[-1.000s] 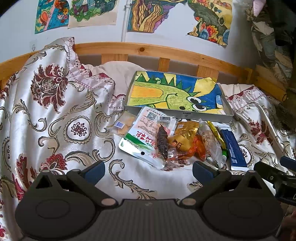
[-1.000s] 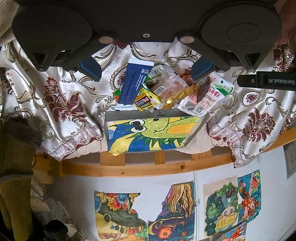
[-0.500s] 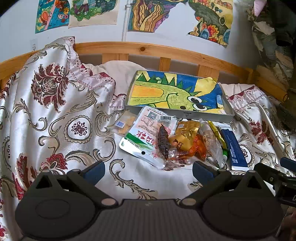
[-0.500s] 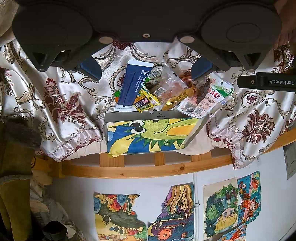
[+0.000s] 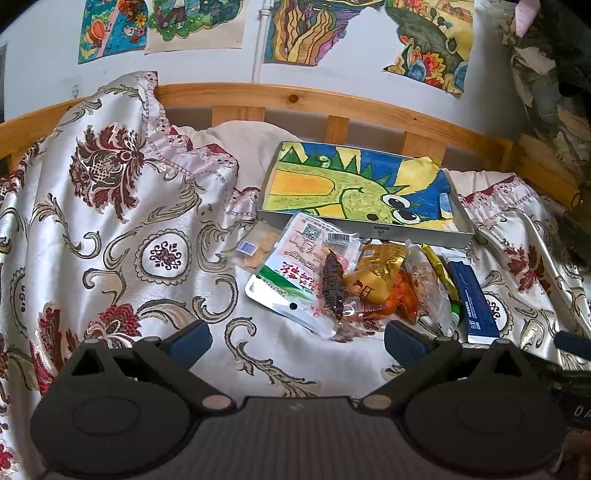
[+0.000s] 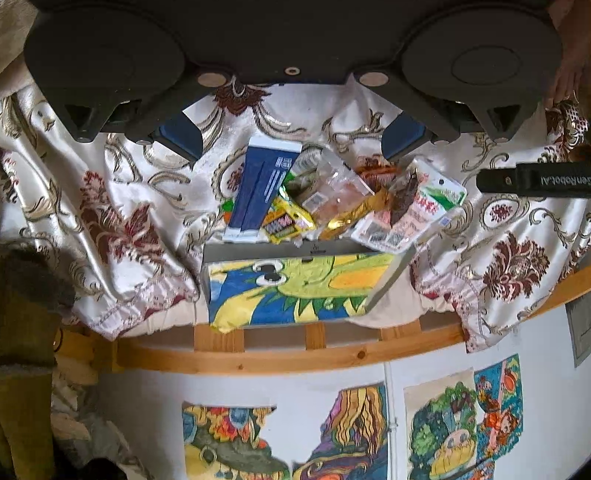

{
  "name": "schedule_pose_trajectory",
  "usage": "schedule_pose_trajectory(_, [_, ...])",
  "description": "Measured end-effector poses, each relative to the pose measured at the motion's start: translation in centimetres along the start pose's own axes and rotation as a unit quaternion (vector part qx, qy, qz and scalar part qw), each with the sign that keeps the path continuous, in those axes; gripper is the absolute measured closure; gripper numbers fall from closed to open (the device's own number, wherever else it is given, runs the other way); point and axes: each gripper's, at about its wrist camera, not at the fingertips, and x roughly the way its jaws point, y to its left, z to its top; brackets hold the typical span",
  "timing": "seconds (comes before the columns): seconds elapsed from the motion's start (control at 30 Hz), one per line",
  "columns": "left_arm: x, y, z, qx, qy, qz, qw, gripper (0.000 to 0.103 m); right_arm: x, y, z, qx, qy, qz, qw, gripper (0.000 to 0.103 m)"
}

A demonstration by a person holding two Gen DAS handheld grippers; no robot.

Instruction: Organize snacks

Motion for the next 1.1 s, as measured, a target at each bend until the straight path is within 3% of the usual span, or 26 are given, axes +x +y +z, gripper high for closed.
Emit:
schedule_pose_trajectory(0.27, [0.3,-0.1,0.2,-0.008,0.015,-0.001,0.9999,0.0,0.4,0.1,-0.1,-0.001,0.017,-0.004,1.0,0.001])
schedule_pose_trajectory(0.53, [0.8,-0.5,1.1,0.001,-0.009,0.033,0.9994,0.0,0.8,-0.2,0.0,0.004,0.046,-0.008,0.999,0.001])
schedule_pose_trajectory(0.97, [4.3,-3.9,1.9,0.107,0.034,0.083,0.9902,0.0,1.7,-1.3,3.7,-0.051,0.035,0.011,0.998,0.001])
schedule_pose_trajectory(1.1, [5.2,-4.6,1.9,0.119,0.046,0.085,0.9883,0.0,3.0,-2.3,4.7,-0.057,0.042,0.02,0.997,0.001])
